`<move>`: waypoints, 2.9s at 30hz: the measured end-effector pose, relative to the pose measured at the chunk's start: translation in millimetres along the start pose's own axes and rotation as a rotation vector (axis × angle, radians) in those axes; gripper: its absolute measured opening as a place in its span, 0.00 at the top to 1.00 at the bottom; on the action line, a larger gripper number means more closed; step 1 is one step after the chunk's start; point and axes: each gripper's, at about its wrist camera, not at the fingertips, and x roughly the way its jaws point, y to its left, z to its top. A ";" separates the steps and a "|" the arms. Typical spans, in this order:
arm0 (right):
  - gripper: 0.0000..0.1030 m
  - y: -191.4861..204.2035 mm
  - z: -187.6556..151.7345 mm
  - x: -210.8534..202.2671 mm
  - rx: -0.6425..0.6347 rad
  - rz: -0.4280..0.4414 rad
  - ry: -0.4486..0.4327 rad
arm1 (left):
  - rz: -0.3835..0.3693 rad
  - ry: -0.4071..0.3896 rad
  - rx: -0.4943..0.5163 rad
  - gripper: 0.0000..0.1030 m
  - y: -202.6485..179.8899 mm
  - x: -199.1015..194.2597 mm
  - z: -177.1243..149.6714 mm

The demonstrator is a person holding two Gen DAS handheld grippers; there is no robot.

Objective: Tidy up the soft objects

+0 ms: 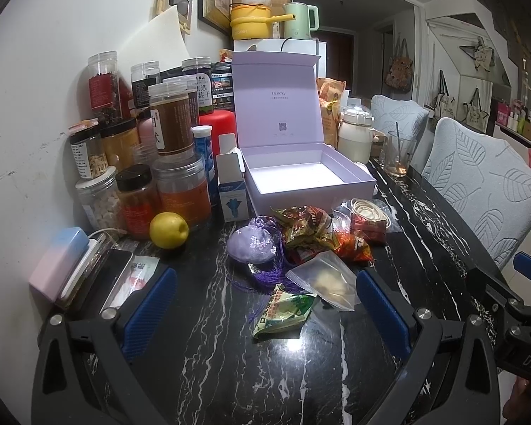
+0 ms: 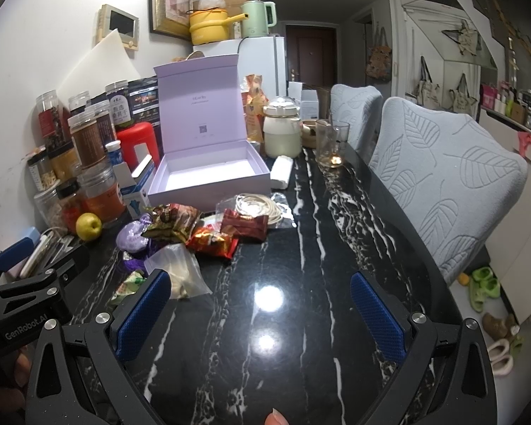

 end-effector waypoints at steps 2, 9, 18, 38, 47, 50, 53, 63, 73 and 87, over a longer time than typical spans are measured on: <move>0.00 0.8 -1.1 1.0 -0.002 0.002 0.001 | 0.000 0.004 0.001 0.00 0.9 1.0 -1.0; 0.00 4.1 -6.0 6.2 -0.011 0.024 0.009 | 0.015 0.023 -0.006 0.00 10.2 8.9 -5.3; 0.00 15.4 -12.1 21.0 -0.040 0.079 0.028 | -0.002 0.087 -0.007 0.00 19.5 32.3 -20.3; 0.00 24.2 -23.6 75.4 -0.045 0.220 0.152 | -0.049 0.154 -0.014 0.00 46.3 64.6 -16.3; 0.00 33.0 -15.8 90.3 -0.100 0.253 0.187 | -0.077 0.187 -0.014 0.00 49.9 96.2 -6.4; 0.00 34.8 -13.3 98.0 -0.107 0.268 0.199 | -0.078 0.212 -0.002 0.00 48.3 111.6 -1.6; 0.00 36.3 -10.1 104.6 -0.113 0.279 0.203 | -0.074 0.234 0.011 0.00 45.7 129.5 3.4; 0.00 37.2 -1.0 129.0 -0.124 0.315 0.240 | -0.085 0.300 0.049 0.00 35.7 180.3 18.5; 0.00 23.0 9.9 146.6 -0.065 0.277 0.247 | -0.117 0.339 0.047 0.38 31.7 203.4 16.3; 0.00 3.6 41.1 179.6 0.019 0.112 0.233 | -0.135 0.252 -0.031 0.46 49.6 165.4 32.1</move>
